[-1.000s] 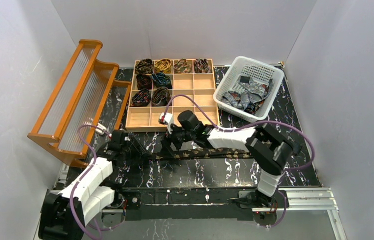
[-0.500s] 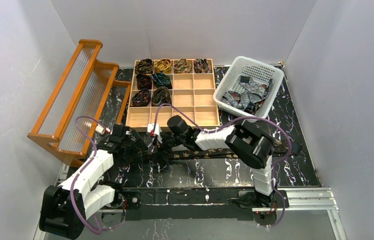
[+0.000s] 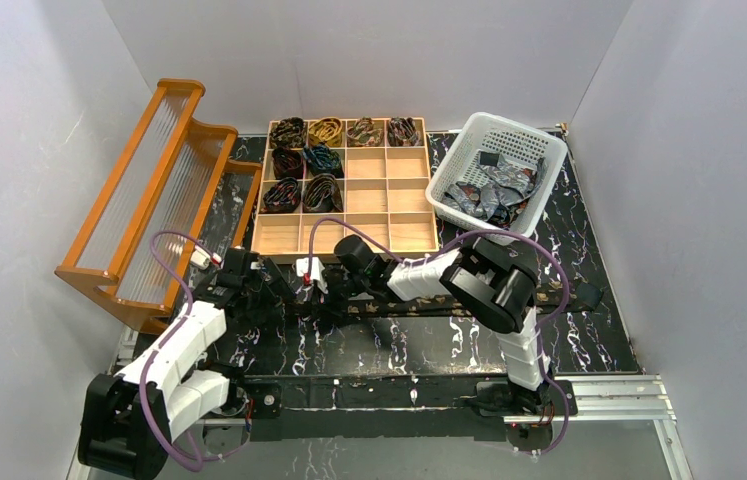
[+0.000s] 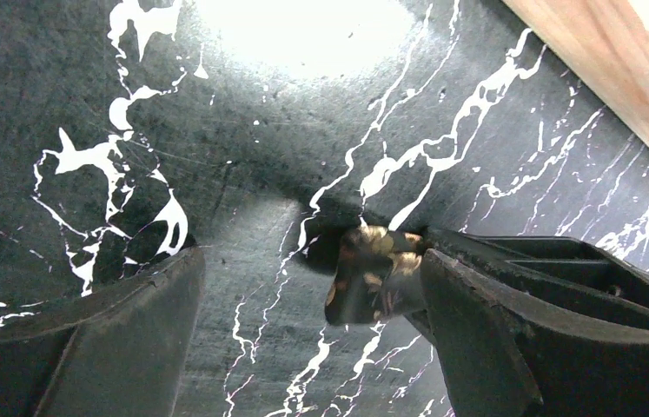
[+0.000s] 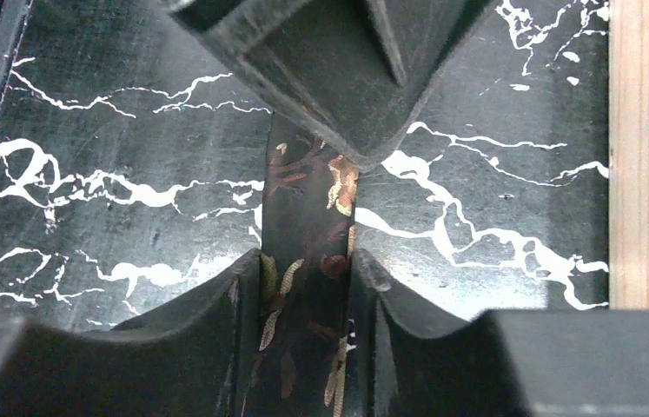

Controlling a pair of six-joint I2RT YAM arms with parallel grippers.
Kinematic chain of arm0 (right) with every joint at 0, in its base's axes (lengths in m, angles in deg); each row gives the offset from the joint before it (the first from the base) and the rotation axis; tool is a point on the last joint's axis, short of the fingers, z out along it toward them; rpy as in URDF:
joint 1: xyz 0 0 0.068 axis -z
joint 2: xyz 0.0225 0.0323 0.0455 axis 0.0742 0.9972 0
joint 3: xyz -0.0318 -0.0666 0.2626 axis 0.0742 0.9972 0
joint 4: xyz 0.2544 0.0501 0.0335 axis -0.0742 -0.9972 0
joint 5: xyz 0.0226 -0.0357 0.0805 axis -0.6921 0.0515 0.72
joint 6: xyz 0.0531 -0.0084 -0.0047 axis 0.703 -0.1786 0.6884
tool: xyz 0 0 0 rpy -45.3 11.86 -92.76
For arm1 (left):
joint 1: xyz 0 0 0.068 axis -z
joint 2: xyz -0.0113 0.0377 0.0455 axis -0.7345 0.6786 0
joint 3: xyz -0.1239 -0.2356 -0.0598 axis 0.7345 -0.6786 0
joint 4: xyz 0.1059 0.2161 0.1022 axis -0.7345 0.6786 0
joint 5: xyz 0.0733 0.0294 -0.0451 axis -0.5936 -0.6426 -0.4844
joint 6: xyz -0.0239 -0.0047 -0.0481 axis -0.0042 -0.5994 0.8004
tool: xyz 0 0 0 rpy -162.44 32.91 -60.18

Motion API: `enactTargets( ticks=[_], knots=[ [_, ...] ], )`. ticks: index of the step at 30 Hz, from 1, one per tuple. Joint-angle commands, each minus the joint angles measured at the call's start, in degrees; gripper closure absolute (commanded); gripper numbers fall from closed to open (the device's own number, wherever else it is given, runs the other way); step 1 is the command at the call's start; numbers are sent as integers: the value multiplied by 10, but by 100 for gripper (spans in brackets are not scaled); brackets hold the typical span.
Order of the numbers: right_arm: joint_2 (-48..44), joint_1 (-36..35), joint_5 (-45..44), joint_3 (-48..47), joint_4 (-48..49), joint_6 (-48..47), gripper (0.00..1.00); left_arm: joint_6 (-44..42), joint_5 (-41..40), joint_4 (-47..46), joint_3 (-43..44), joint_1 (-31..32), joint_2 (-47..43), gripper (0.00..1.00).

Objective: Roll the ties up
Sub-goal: Roll the tie at the center of the board.

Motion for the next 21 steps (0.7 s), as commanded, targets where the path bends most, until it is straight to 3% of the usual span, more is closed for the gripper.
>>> enactTargets(
  ticks=[1, 4, 14, 18, 21],
  knots=[
    [13, 7, 18, 6, -50, -33, 56, -8, 12, -20, -20, -1, -21, 9],
    [10, 7, 31, 17, -68, -32, 64, -6, 32, -35, -34, -1, -26, 9],
    [-12, 7, 38, 47, -109, -61, 64, 32, 78, -75, -94, -1, -115, 11],
    [-16, 8, 35, 47, -111, -61, 64, 54, 96, -93, -123, -1, -158, 22],
    [-10, 7, 32, 43, -111, -58, 64, 70, 105, -93, -143, -1, -181, 37]
  ],
)
